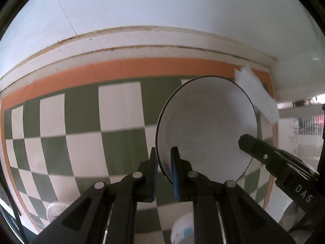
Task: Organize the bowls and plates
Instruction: 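Carry the three-bowl stack with both grippers toward the cloth center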
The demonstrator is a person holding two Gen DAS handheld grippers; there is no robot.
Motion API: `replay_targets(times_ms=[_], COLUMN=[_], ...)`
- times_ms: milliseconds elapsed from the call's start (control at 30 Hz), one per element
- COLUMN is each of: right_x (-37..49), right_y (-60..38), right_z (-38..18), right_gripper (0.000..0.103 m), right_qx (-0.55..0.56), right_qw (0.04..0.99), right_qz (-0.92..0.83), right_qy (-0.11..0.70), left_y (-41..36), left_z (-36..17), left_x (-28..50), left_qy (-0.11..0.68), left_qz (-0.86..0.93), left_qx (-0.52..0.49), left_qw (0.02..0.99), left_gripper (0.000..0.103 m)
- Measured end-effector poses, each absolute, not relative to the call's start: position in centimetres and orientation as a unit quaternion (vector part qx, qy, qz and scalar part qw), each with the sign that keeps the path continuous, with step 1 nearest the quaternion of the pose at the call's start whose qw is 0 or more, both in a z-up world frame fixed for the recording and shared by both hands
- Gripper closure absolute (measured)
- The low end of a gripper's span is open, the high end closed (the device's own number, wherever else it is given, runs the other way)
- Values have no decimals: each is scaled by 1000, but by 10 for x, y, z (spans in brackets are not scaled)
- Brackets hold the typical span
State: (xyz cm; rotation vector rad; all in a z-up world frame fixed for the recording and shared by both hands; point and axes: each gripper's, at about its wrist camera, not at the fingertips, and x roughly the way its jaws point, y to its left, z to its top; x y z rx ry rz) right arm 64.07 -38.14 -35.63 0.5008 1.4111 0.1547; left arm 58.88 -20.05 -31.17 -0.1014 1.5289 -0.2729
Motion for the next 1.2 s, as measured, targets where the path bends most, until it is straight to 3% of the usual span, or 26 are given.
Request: replay_targets(times_ms=[700, 1200], right_x=[477, 403], right_y=[-396, -395], right_z=[-286, -328], right_gripper=[91, 91], right_qx=[245, 263], right_qw=[754, 712], right_qz=[32, 30], right_qy=[608, 650], left_y=[-207, -212], left_z=[-258, -295], left_x=[464, 410], left_qy=[664, 698], left_qz=[-193, -186], left_qx=[-4, 26], left_qw=[722, 691], left_gripper=[93, 93])
